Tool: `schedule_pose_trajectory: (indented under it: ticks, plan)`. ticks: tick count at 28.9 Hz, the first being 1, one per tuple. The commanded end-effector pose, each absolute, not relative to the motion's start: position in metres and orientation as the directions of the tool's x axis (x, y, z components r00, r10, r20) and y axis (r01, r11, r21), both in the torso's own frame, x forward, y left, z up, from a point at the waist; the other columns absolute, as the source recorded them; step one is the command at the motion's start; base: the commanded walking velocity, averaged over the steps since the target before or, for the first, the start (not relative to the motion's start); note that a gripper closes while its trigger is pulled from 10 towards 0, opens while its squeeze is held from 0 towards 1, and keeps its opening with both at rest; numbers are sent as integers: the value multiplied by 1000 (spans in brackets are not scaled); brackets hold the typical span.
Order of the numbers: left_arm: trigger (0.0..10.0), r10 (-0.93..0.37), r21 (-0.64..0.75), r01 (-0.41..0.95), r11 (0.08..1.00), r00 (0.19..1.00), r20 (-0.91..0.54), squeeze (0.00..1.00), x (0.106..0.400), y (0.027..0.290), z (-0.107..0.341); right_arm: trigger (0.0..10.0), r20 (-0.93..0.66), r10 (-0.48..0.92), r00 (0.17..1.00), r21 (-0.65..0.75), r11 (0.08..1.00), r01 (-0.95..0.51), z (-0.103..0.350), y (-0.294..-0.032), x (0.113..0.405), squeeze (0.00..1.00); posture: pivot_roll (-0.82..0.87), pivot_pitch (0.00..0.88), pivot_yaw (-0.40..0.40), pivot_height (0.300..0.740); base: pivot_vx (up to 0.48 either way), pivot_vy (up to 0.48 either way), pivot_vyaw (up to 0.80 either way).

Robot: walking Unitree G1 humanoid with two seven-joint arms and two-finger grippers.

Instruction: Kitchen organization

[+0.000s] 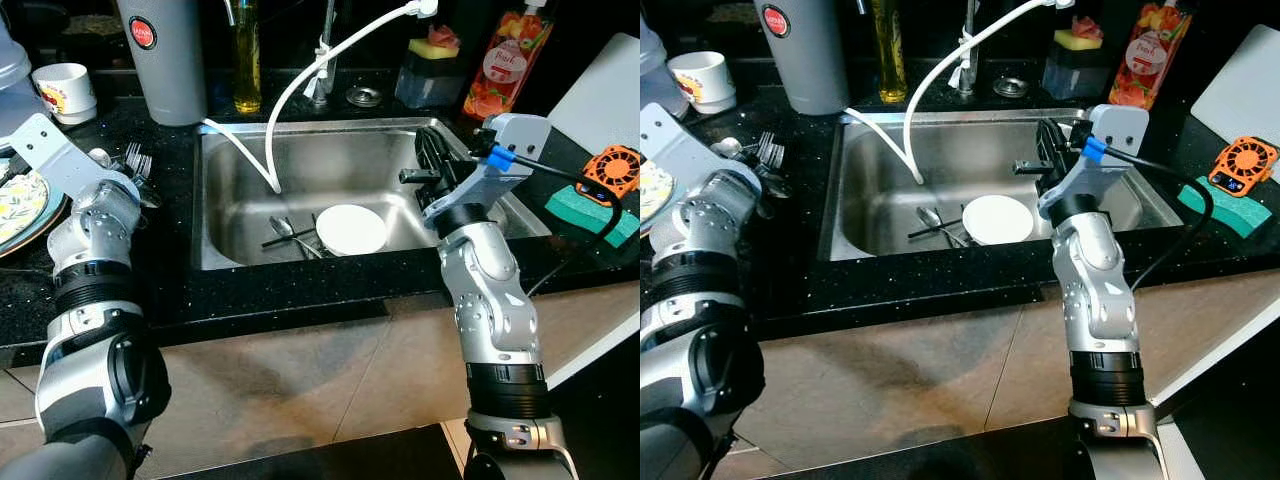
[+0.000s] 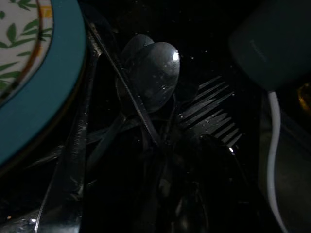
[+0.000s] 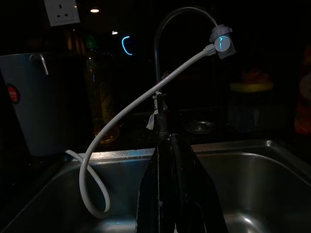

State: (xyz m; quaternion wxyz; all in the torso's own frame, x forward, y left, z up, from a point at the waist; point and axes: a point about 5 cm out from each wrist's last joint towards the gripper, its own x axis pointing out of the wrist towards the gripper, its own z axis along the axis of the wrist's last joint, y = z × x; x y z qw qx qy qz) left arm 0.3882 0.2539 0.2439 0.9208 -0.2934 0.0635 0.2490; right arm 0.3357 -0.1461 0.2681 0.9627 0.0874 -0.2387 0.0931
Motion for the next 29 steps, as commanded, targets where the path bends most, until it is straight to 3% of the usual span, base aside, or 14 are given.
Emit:
schedule_pose_trajectory:
  ticks: [1,7,14,18,21,22,23,26,29]
  plan:
    - [0,430,-412,-545,730,835,-342,0,386,256,227,10000,474,132,871,131,967,-218,269,-148,335,0,112,67,-38,740,0,0,0]
    - [0,506,-267,-605,750,785,-357,0,380,267,214,10000,474,132,870,135,966,-221,269,-148,336,0,117,62,-35,740,0,0,0]
    - [0,545,-241,-642,727,755,-365,0,374,276,205,10000,476,133,869,138,965,-223,269,-148,336,0,119,56,-35,740,0,0,0]
    - [0,563,-243,-606,757,795,-228,0,377,276,229,10000,476,137,869,134,965,-226,269,-148,337,0,119,51,-41,740,0,0,0]
    - [0,564,-243,-600,762,800,-205,0,378,275,233,10000,476,138,869,134,965,-227,269,-148,337,0,119,51,-41,740,0,0,0]
    - [3804,562,-239,-583,776,812,-157,0,379,273,241,10000,476,140,868,133,964,-228,270,-148,337,0,119,51,-41,740,0,0,0]
    - [9647,553,-231,-564,793,825,-115,0,380,271,248,10000,478,141,867,133,964,-230,270,-147,337,0,119,51,-41,740,0,0,0]
    - [10000,515,-183,-508,842,857,-14,0,382,261,267,10000,479,142,866,133,964,-232,271,-147,337,0,120,45,-39,740,0,0,0]
    - [10000,448,-15,-448,894,890,81,0,385,249,283,10000,479,142,867,134,964,-231,270,-146,337,0,120,45,-39,740,0,0,0]
